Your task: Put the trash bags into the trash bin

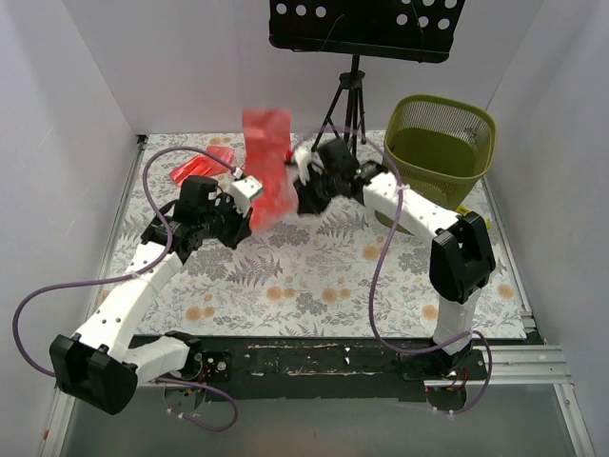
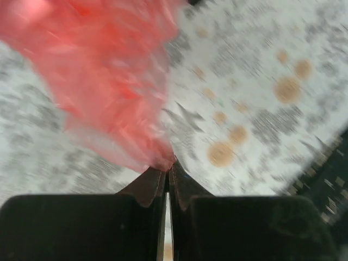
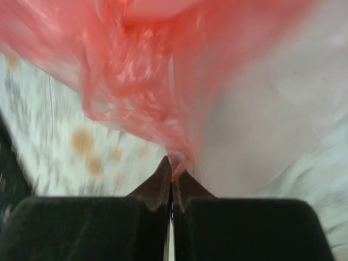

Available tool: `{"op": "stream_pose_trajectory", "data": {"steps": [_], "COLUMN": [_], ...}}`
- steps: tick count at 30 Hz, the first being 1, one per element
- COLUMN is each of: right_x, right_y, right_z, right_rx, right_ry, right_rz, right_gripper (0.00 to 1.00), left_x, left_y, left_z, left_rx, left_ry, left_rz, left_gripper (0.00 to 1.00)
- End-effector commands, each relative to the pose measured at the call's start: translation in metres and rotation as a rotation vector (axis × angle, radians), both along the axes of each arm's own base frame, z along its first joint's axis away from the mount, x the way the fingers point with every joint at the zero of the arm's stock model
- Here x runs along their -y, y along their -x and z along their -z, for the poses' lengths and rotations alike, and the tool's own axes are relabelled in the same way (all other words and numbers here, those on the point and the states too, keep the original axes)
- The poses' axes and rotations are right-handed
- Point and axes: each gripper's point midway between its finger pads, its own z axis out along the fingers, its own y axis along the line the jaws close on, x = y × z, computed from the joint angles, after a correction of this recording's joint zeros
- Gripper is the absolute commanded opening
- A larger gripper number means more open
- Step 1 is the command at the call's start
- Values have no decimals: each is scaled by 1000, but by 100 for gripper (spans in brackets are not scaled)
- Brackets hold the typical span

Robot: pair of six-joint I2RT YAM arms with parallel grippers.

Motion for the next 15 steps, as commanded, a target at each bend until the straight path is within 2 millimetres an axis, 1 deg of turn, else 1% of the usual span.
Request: {"op": "stream_pose_trajectory", "data": {"steps": [1,3,4,5,7,8,9,10,11,12,13,14,15], "right_x": [34,32,30,30,30,32,32,31,24,15,0,-14,-27], "right_y": [106,107,104,92,59,36,16,-3,-21,-37,-59,-79,-96], "right_z": [-33,-72,-87,-95,-102,-98,-99,-103,-101,-111,-98,-102,-118], "right_rx": [-73,51,96,128,177,195,212,237,254,287,292,329,379], "right_ry": [-130,-245,-272,-264,-212,-173,-147,-133,-114,-126,-109,-120,-155], "right_rz": [-160,-163,-157,-113,3,87,149,206,233,246,249,252,257], "right_gripper": [1,1,1,1,1,1,1,1,1,1,1,1,1], "left_x": [15,-1,-9,-22,-46,-59,-67,-74,-79,-81,-82,-85,-91], "left_y": [71,55,47,36,17,9,1,-7,-18,-29,-42,-55,-73], "left_z": [-34,-37,-36,-32,-25,-22,-17,-16,-18,-19,-18,-19,-23], "left_rx": [-106,-64,-43,-25,6,26,35,56,91,115,128,134,131], "left_ry": [203,154,120,70,-32,-93,-145,-183,-208,-232,-265,-292,-300], "left_rz": [91,-20,-67,-144,-268,-318,-340,-362,-382,-386,-385,-395,-428], "left_gripper": [0,0,0,0,0,0,0,0,0,0,0,0,0]}}
